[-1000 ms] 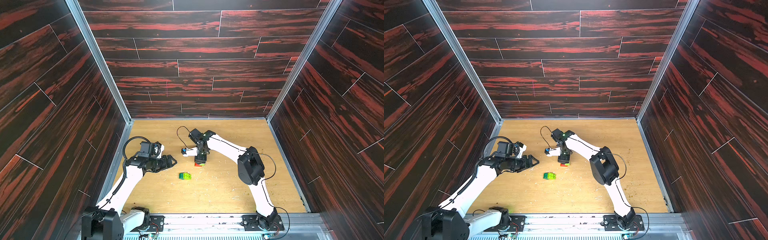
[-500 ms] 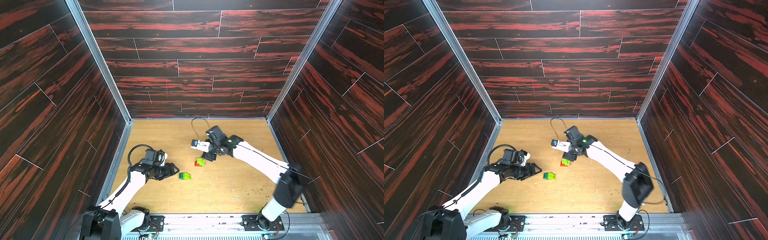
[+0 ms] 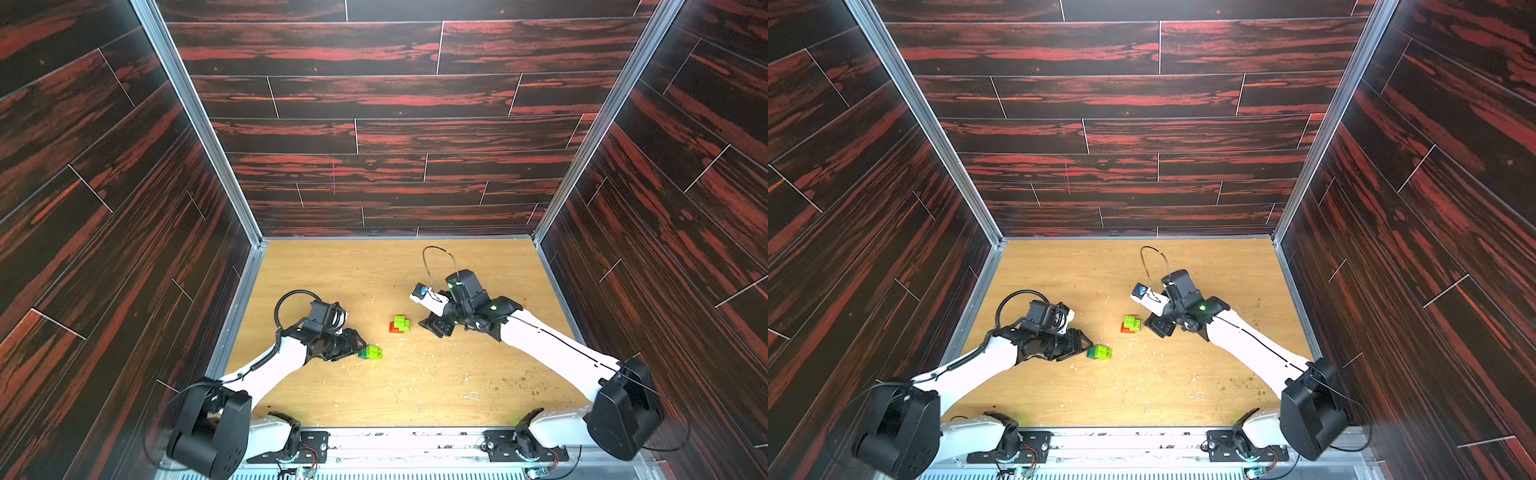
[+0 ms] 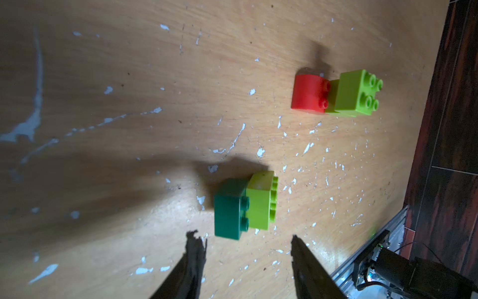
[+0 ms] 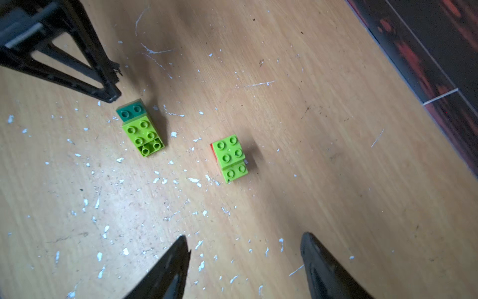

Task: Assemble the letter s with lego
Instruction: Pick up the lego brick from the center of the board.

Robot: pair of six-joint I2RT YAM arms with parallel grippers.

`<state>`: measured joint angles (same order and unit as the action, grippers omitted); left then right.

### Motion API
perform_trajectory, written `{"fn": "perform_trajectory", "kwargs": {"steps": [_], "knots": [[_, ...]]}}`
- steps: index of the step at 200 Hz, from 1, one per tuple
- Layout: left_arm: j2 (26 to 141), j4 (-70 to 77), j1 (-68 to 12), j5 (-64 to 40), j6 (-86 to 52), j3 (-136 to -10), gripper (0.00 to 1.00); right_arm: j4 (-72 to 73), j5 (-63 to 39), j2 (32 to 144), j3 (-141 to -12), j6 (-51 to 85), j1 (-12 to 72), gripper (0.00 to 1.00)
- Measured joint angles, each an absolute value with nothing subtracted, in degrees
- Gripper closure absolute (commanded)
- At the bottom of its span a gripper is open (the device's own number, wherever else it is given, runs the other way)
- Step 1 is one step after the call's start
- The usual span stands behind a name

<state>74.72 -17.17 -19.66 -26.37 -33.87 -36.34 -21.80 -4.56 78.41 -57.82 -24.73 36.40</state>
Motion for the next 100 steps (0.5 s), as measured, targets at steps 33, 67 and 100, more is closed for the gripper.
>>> {"fn": "perform_trajectory", "kwargs": {"steps": [33,67,100], "knots": [[77.03,-15.44,-20.03,-26.3,-33.98,-35.66,0.54,-17.82,-6.92,74.65,-53.08,-20.86,33.71,0.25],[78.48,-13.87,-20.08,-26.37,-34.04,-35.66,0.57,-15.7,-8.01,73.47,-51.42,-18.79,32.82,0.25],[79.96,-12.67,-20.08,-26.46,-34.09,-35.66,0.61,-15.07,-8.47,73.45,-51.35,-17.93,32.69,0.25]]}}
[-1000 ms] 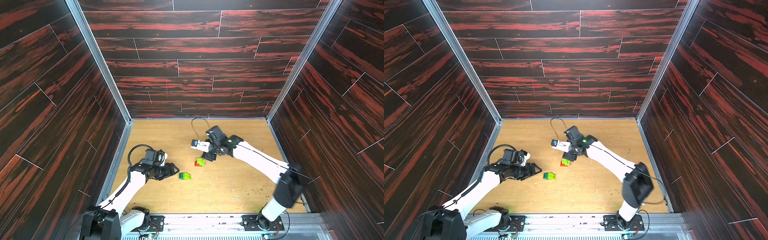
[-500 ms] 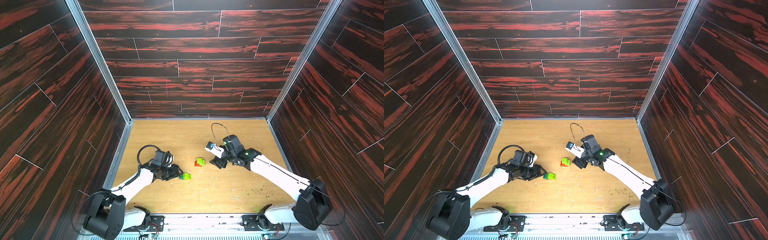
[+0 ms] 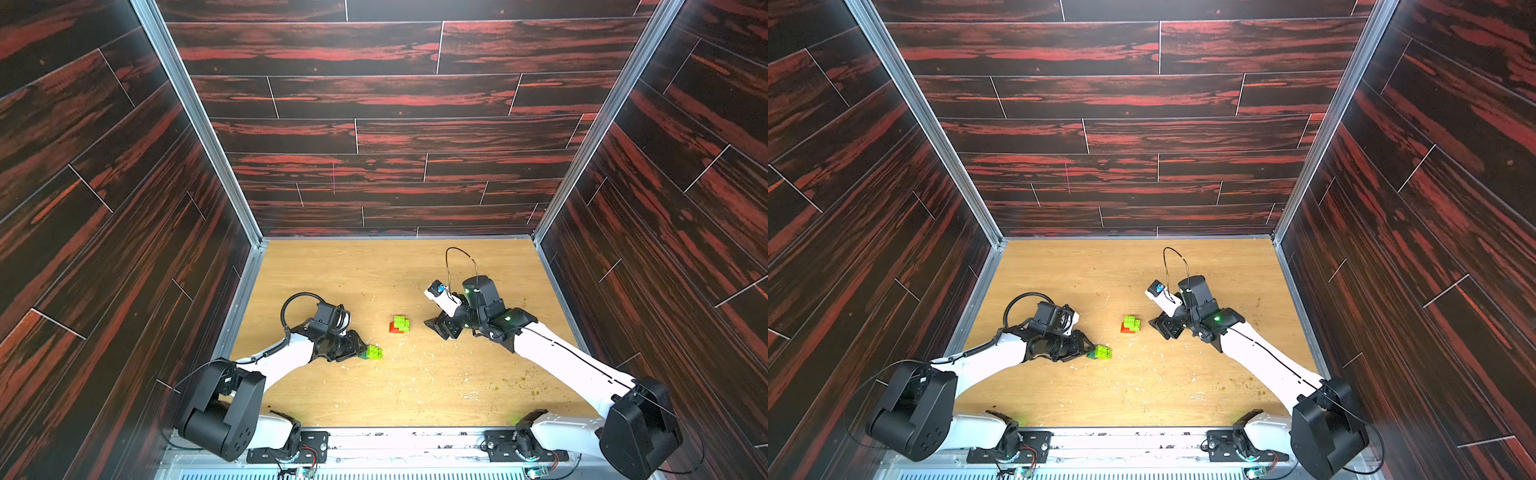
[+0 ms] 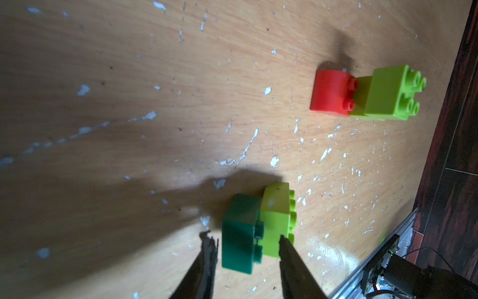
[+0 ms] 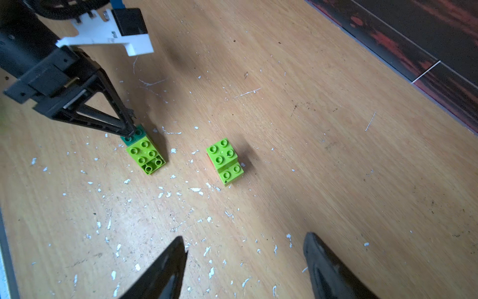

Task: Assemble the letter s with lego
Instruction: Pick up the lego brick from the center of the board.

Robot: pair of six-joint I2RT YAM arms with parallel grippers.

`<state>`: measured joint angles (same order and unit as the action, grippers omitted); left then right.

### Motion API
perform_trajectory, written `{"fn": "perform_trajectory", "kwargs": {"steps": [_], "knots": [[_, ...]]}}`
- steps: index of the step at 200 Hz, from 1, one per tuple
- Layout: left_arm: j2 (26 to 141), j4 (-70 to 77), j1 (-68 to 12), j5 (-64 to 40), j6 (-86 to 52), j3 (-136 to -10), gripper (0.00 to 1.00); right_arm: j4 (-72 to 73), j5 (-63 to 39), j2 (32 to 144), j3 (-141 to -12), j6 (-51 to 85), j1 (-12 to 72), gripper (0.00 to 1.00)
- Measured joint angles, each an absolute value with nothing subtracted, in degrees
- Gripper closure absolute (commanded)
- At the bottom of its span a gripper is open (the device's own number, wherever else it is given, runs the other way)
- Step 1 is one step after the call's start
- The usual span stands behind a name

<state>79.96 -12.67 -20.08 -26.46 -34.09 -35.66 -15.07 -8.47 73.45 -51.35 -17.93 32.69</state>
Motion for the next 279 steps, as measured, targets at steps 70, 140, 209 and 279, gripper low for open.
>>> {"fn": "perform_trajectory", "kwargs": {"steps": [70,140,209,279], "knots": [[82.11,-10.55,-20.14,-27.07,-34.28,-35.66,0.66,-14.98,-9.58,73.47,-51.35,-17.32,32.64,0.25],[83.57,-9.61,-20.16,-28.36,-33.95,-35.68,0.65,-15.03,-9.96,73.45,-51.35,-16.97,32.6,0.25],[83.26,-9.72,-20.14,-29.21,-33.87,-35.83,0.84,-12.95,-10.87,73.45,-50.59,-14.74,32.47,0.25],[77.21,-12.19,-14.26,-34.57,-34.04,-39.38,0.85,1.23,-18.13,72.86,-40.4,1.41,28.29,0.31]]}}
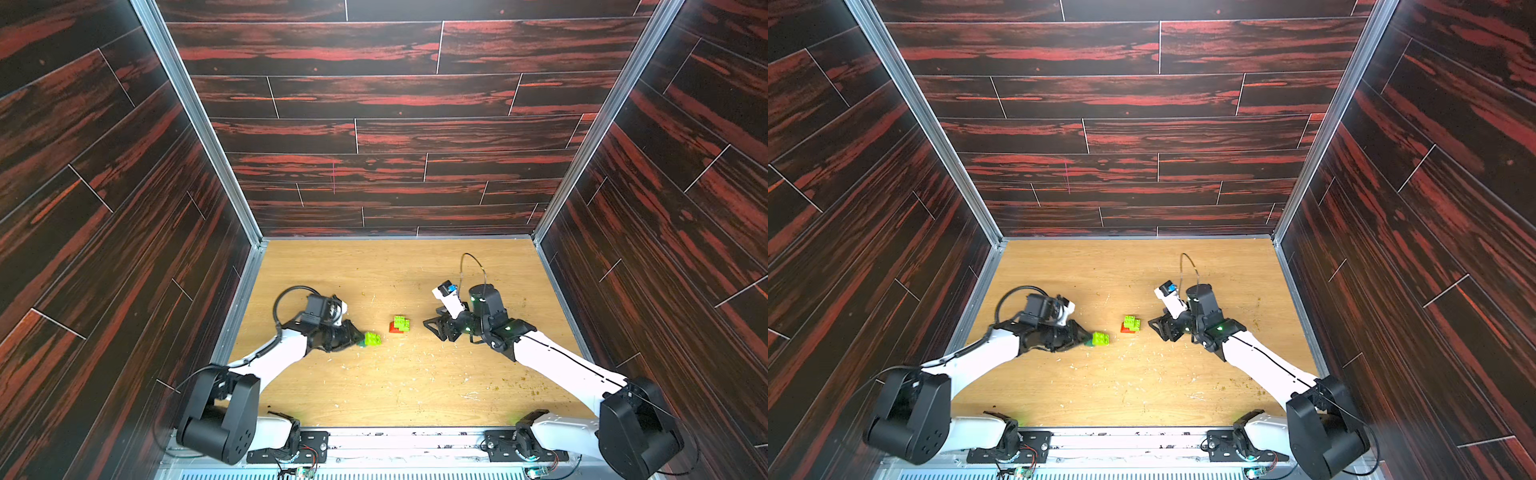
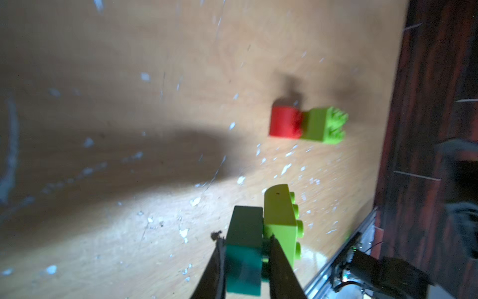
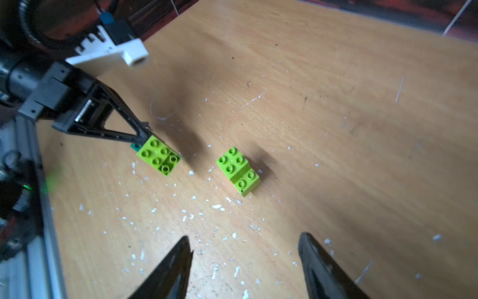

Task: Assemble the letter s with lego
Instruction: Pick up the lego brick from the center of the board.

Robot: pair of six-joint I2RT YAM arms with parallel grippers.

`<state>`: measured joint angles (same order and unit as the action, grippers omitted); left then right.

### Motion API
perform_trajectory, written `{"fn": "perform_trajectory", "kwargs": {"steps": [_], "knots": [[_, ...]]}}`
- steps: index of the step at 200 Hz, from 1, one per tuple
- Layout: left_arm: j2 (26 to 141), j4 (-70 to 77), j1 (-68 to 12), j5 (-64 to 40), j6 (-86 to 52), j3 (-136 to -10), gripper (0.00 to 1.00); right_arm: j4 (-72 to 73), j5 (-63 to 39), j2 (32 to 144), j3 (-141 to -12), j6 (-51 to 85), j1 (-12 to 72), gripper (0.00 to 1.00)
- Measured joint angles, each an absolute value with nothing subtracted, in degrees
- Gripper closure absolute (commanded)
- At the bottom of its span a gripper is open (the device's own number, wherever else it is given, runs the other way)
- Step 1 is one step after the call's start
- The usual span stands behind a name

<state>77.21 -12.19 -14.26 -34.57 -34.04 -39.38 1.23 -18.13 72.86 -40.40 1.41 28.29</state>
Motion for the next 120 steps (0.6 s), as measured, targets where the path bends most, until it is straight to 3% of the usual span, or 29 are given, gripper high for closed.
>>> {"fn": "perform_trajectory", "kwargs": {"steps": [64,120], "knots": [[79.22,4.86,-15.05,-43.77,-46.81,-42.02,0.85,21.58,-33.3,84.12,-34.24,25.1,24.62,0.25],[85.06,16.25,-18.02,-47.68,-54.11,-43.44,0.86,34.22,-40.58,96.27,-34.13,39.66,22.24,0.24]]}}
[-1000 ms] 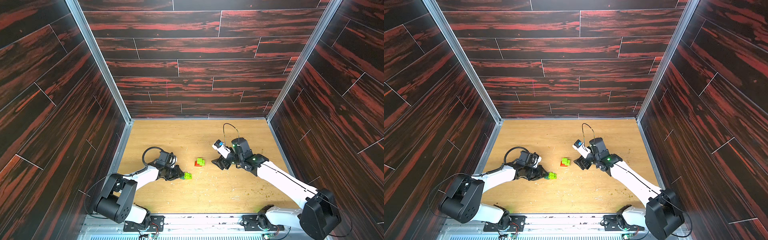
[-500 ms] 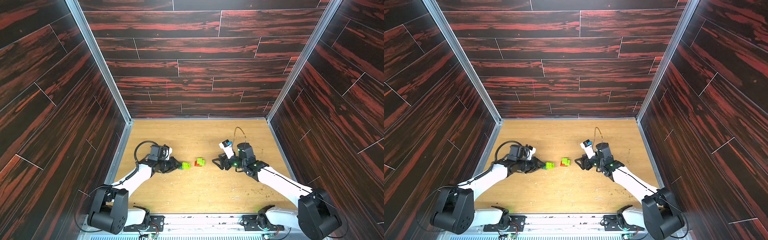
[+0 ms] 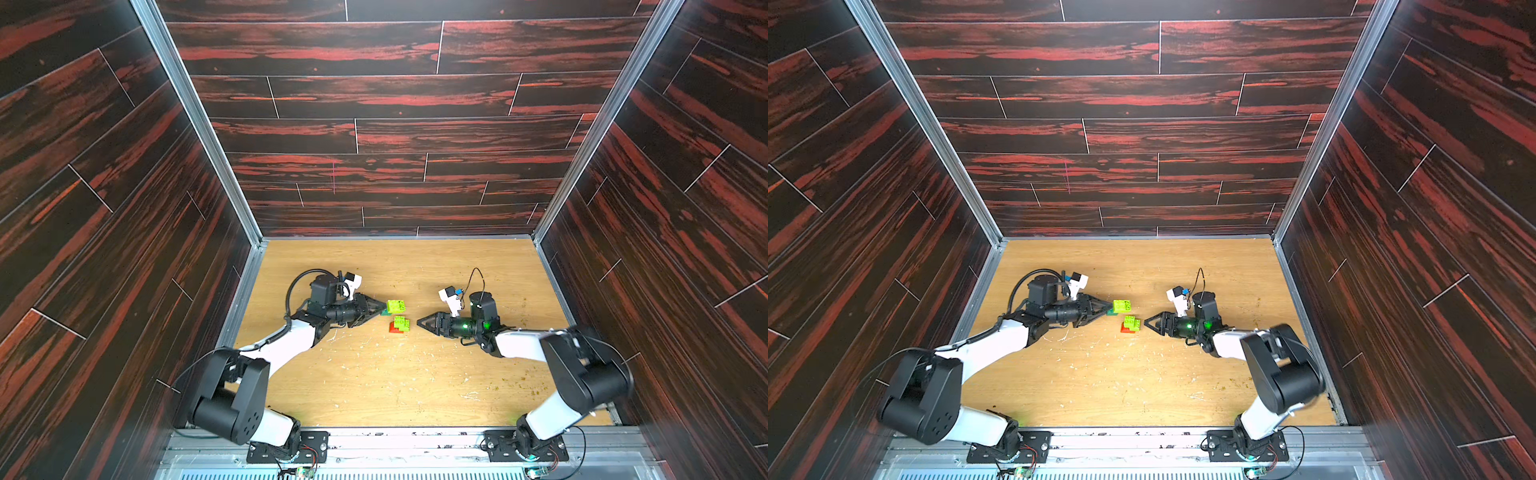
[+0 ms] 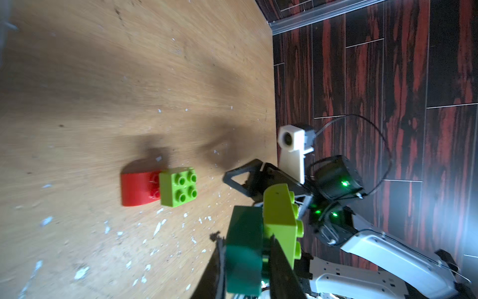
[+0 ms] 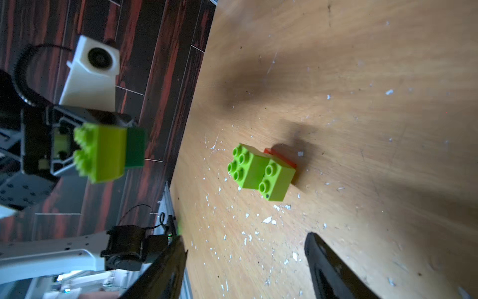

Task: Assemble the letter s with lego
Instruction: Pick up the lego brick from the center of the board, then assemble the lego brick with the lego brick.

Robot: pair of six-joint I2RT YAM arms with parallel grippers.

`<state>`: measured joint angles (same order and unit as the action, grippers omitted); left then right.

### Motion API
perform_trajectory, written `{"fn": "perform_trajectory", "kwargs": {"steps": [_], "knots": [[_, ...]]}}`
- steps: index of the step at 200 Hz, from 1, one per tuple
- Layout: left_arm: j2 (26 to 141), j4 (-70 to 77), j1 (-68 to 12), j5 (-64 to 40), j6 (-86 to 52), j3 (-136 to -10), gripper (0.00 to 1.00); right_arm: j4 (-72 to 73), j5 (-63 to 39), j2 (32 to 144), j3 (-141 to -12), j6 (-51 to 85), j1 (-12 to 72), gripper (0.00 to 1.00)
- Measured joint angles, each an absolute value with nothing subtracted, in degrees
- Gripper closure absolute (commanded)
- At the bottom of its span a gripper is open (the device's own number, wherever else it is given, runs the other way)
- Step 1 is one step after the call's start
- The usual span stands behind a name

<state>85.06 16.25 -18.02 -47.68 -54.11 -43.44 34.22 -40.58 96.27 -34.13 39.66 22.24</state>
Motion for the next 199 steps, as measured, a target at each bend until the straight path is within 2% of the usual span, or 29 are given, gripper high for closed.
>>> {"fn": "perform_trajectory", "kwargs": {"steps": [86,140,199], "knots": [[89.8,21.98,-18.17,-50.74,-57.28,-43.92,0.86,44.51,-48.45,110.54,-40.93,53.84,22.11,0.24],[92.77,22.72,-18.17,-51.92,-57.25,-44.4,0.86,44.84,-50.28,115.48,-44.84,56.66,22.59,0.25],[95.11,24.05,-18.17,-53.34,-57.01,-44.45,0.86,44.29,-51.53,119.15,-47.46,58.0,23.53,0.31]]}}
